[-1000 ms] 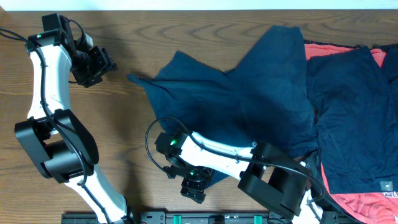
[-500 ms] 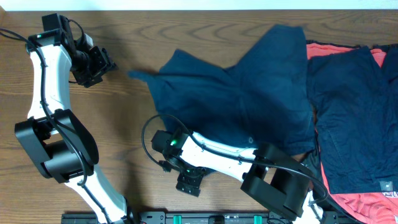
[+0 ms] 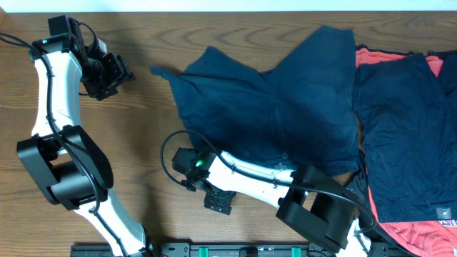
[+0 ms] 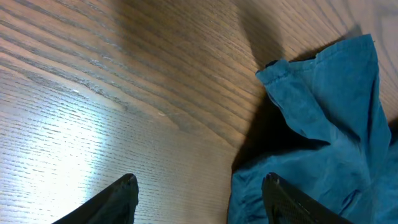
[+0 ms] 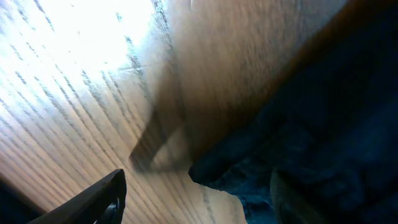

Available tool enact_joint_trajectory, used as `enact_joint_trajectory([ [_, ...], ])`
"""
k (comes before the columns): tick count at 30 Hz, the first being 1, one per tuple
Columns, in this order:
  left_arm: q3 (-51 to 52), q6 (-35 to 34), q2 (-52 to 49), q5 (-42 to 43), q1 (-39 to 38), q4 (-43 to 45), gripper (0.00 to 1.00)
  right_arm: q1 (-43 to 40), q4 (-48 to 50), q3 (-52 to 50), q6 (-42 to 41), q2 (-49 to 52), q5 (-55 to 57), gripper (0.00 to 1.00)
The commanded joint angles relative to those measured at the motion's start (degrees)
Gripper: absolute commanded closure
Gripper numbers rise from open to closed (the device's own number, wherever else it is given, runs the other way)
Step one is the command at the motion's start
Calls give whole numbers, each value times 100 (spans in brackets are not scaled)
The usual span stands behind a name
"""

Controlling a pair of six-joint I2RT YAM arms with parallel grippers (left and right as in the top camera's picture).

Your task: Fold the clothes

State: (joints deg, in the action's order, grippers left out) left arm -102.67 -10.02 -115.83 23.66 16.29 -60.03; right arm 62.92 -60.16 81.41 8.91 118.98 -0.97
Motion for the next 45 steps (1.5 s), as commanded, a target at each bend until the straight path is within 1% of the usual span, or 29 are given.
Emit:
enact_joint_trajectory([
  [1,22,140,-20,44,13,-35,34,-66,15,111,101,50,271,31],
  [7,22,140,-20,63,13,-35,34,-11,-164,437,15,46,273,31],
  [12,22,142,-20,166,13,13,34,111,-505,1117,192,39,284,26],
  [15,22,140,-20,166,13,9,34,118,-474,1180,251,39,179,22],
  [29,22,227,-20,173,13,-22,34,118,-393,1062,249,691,-103,21],
  [35,22,247,-20,173,13,-35,34,118,-437,1062,249,769,-101,27],
  [36,22,247,-20,173,13,-35,34,118,-450,1062,249,769,-98,30],
  [37,22,247,-20,173,13,-35,34,116,-470,1062,249,769,-98,36],
  [39,22,247,-20,170,13,-35,34,118,-496,1062,249,769,-98,56],
  [41,22,247,-20,170,13,-35,34,118,-496,1062,249,769,-98,74],
  [44,22,247,-20,173,13,-37,34,118,-496,1062,247,769,-96,90],
  [45,22,247,-20,173,13,-37,34,118,-496,1062,240,769,-96,98],
])
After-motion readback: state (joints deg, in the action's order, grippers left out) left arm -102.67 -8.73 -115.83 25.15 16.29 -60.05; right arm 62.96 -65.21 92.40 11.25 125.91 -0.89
